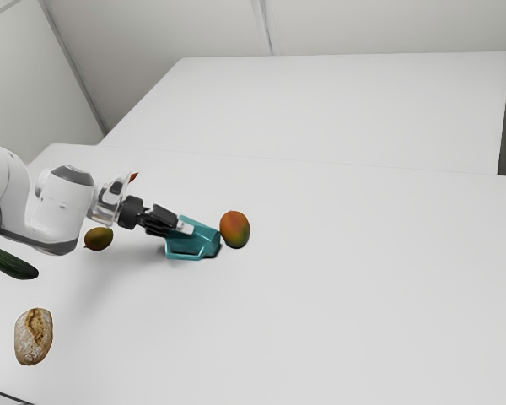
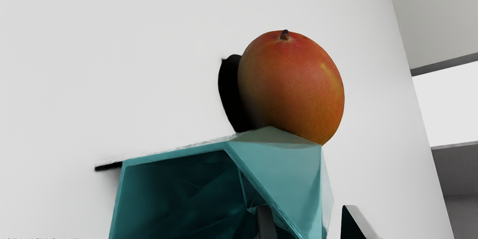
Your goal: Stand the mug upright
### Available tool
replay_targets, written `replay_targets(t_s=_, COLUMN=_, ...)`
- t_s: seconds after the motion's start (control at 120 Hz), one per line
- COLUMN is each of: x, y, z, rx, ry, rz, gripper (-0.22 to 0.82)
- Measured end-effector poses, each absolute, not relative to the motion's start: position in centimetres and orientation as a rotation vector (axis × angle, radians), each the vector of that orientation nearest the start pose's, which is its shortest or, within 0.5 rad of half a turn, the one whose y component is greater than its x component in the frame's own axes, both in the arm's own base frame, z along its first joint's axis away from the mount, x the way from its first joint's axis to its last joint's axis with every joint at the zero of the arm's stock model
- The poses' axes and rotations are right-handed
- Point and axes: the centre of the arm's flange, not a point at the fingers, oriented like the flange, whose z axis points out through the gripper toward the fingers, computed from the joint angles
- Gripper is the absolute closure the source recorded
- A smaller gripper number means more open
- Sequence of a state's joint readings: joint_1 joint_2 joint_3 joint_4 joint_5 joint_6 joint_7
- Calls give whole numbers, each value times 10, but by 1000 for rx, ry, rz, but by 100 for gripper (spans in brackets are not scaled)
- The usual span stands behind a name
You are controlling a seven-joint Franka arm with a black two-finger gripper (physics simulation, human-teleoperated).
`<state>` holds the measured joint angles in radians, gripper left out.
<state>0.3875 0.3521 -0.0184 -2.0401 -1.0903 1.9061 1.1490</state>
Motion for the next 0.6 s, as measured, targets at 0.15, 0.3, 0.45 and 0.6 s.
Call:
replay_targets(t_s=0.15, x=549, y=146, z=267, rx=2154, ry=-132, rz=375, gripper=65)
replay_targets(t_s=0.3, x=549, y=148, z=268, rx=2158, ry=-134, rz=383, gripper=69)
replay_targets(t_s=0.45, x=549, y=150, z=273, rx=2163, ry=-137, rz=396, gripper=72)
replay_targets(t_s=0.6, x=548, y=151, z=288, rx=2168, ry=-152, rz=421, gripper=77)
